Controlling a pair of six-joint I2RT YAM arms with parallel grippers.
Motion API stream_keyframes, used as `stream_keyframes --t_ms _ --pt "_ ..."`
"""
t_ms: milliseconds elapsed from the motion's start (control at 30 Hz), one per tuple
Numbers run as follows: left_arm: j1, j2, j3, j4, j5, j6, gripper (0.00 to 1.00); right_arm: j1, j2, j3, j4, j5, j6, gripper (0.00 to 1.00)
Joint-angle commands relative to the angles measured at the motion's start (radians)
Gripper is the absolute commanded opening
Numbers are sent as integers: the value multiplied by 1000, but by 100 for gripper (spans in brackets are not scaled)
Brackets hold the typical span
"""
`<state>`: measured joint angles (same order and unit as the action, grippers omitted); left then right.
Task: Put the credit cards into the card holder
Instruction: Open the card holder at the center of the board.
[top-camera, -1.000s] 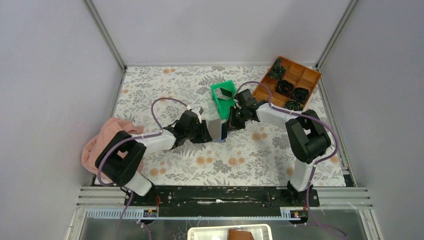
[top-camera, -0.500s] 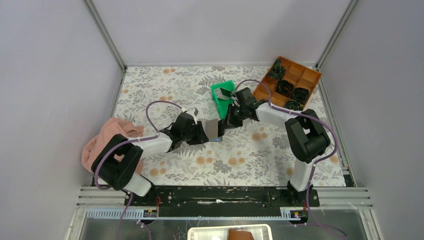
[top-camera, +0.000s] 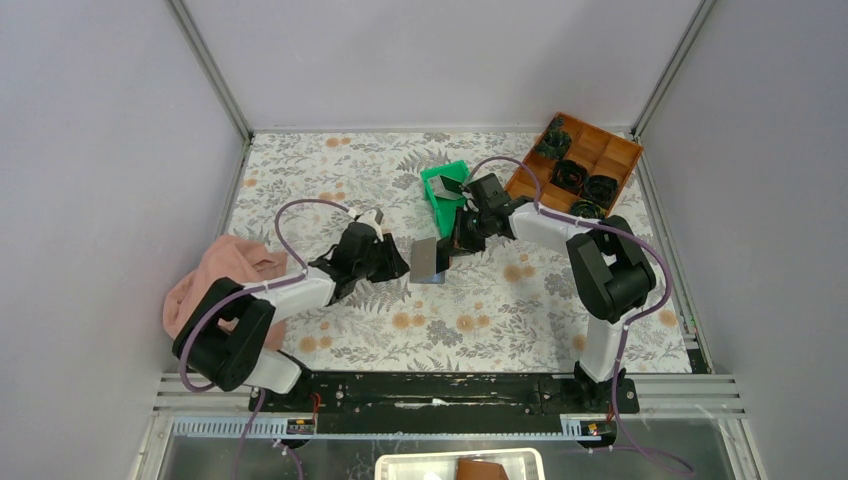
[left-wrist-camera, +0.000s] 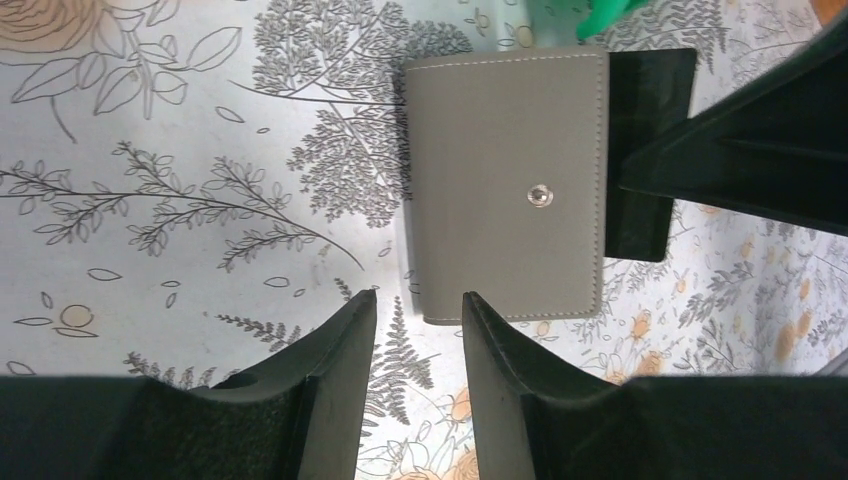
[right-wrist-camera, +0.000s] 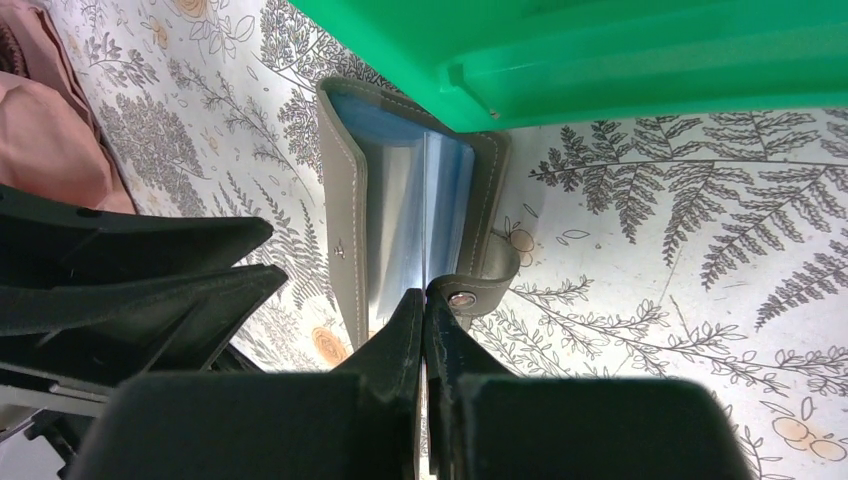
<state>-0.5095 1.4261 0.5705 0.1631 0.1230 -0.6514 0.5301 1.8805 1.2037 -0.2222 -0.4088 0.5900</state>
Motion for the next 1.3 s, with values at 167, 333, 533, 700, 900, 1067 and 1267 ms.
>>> stream_keyframes --t_ms 167,333,533,700,900,1067,1267 --pt "17 75 25 17 -37 22 43 0 -19 43 -58 54 -38 0" --pt "19 110 45 2 -37 30 41 0 -10 45 -65 51 -42 0" --pt "19 160 81 -4 -10 38 41 -1 7 54 -59 40 -34 0" --pt "20 183 92 -8 11 45 40 -1 22 45 -49 30 -21 0" --pt "19 186 79 0 36 44 40 -1 39 31 -16 4 -1 0" --pt "19 186 67 -1 55 41 39 -1 40 7 18 -18 21 0" --pt "19 184 56 -8 76 36 39 0 40 -35 71 -56 57 0"
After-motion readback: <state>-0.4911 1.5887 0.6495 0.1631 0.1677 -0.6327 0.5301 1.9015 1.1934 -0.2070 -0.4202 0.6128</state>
